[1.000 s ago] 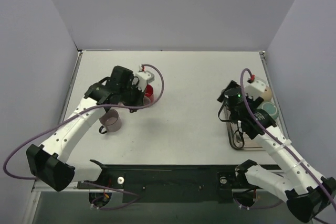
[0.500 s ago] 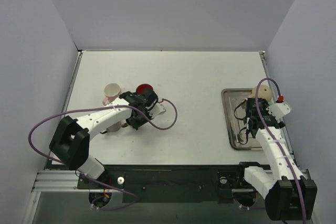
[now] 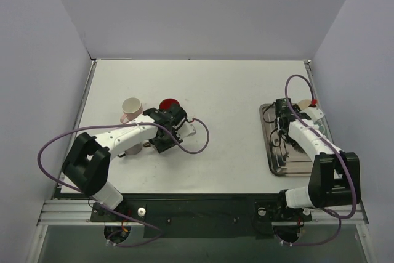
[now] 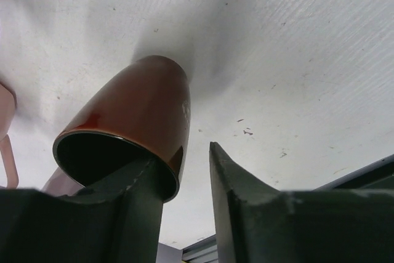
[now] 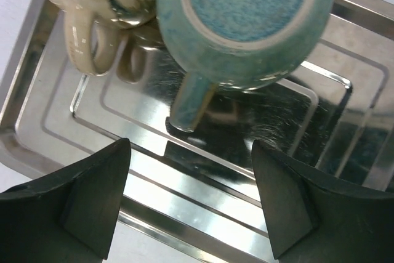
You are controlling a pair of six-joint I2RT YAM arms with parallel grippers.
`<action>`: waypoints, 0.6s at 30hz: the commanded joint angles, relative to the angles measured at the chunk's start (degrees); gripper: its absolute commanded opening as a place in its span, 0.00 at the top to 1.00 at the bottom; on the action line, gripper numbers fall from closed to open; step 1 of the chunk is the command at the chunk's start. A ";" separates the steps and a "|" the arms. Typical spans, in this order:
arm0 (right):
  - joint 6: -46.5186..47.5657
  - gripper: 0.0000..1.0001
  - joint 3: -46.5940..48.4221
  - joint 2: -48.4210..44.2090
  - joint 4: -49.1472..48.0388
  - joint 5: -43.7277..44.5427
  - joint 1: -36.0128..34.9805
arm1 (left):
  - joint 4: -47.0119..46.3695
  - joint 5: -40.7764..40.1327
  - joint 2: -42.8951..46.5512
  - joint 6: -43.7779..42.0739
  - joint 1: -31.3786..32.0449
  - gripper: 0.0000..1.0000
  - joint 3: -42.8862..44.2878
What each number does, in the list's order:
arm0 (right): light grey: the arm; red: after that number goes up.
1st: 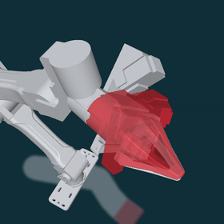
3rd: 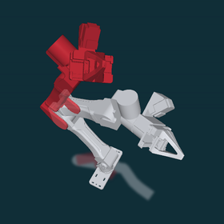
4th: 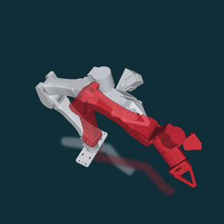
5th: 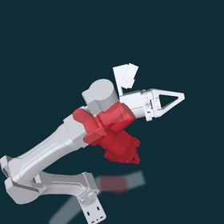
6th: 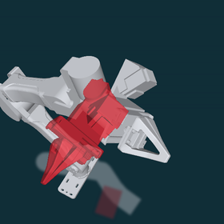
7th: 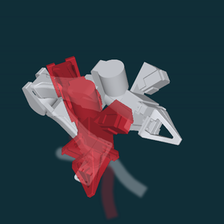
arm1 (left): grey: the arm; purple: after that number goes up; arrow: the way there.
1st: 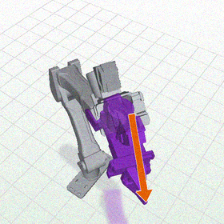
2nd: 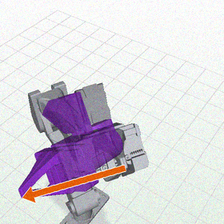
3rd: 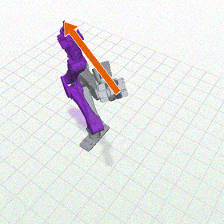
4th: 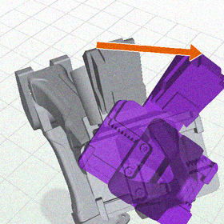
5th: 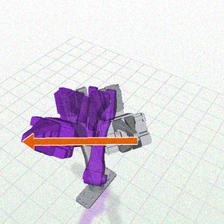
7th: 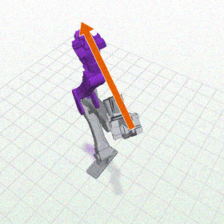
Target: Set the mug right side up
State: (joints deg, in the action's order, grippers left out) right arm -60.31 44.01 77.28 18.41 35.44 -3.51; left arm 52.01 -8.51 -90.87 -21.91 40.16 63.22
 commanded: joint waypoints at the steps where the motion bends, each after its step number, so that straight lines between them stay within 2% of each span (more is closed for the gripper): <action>1: -4.01 0.25 5.29 4.02 1.09 5.16 -0.71 | -0.34 2.88 2.88 -1.20 0.09 0.53 0.94; 12: -9.82 0.26 11.71 14.65 5.04 5.52 1.22 | 3.97 5.79 13.34 -1.47 0.09 0.48 5.16; 18: -12.72 0.37 12.15 15.63 8.21 7.89 1.75 | 4.68 6.93 15.72 -1.91 0.09 0.48 4.45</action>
State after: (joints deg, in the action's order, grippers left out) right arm -70.02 54.92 93.49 21.47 39.51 -2.28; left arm 55.18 -3.46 -76.88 -22.96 40.16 66.54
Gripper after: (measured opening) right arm 0.658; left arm 0.525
